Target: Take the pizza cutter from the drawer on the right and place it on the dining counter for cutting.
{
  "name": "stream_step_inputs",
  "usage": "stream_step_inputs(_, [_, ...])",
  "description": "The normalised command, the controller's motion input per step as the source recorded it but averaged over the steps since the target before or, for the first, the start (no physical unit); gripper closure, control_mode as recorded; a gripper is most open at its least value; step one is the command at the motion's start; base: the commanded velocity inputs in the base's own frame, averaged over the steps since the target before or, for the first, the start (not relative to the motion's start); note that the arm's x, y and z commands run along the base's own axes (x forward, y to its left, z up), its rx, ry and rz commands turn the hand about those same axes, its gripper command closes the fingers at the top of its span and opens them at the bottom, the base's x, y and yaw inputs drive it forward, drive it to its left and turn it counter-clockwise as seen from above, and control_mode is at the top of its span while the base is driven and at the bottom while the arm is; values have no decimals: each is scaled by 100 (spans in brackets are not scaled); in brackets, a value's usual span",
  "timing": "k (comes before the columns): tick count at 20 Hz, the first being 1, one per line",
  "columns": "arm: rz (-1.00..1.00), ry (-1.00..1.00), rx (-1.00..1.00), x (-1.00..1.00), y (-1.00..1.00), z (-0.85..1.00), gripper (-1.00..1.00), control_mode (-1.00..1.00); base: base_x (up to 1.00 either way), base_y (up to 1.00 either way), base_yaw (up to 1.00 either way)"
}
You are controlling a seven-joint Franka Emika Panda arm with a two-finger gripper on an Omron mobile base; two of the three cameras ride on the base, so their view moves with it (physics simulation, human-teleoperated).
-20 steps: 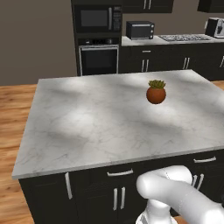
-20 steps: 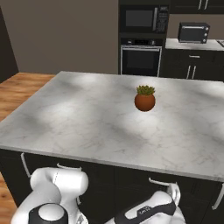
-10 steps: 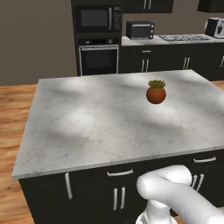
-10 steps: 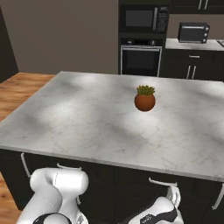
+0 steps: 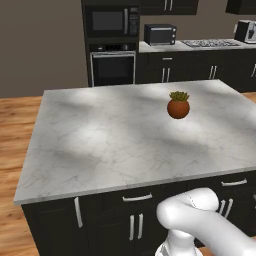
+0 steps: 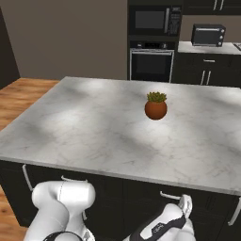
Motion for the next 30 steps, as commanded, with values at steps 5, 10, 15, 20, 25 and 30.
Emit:
stream_step_inputs(5, [-4,0,0,25,10,-27,-100,-100,0,0,0])
stream_step_inputs(10, [-4,0,0,16,6,-38,-100,-100,0,0,0])
stream_step_inputs(15, [-2,-2,0,20,0,-28,-100,-100,0,0,0])
stream_step_inputs(20, [-2,-6,0,24,0,-25,-100,-100,0,0,0])
stream_step_inputs(25, [0,-8,0,30,0,-20,-100,-100,0,0,0])
stream_step_inputs(30, [0,-9,0,29,-2,-10,-100,-100,0,0,0])
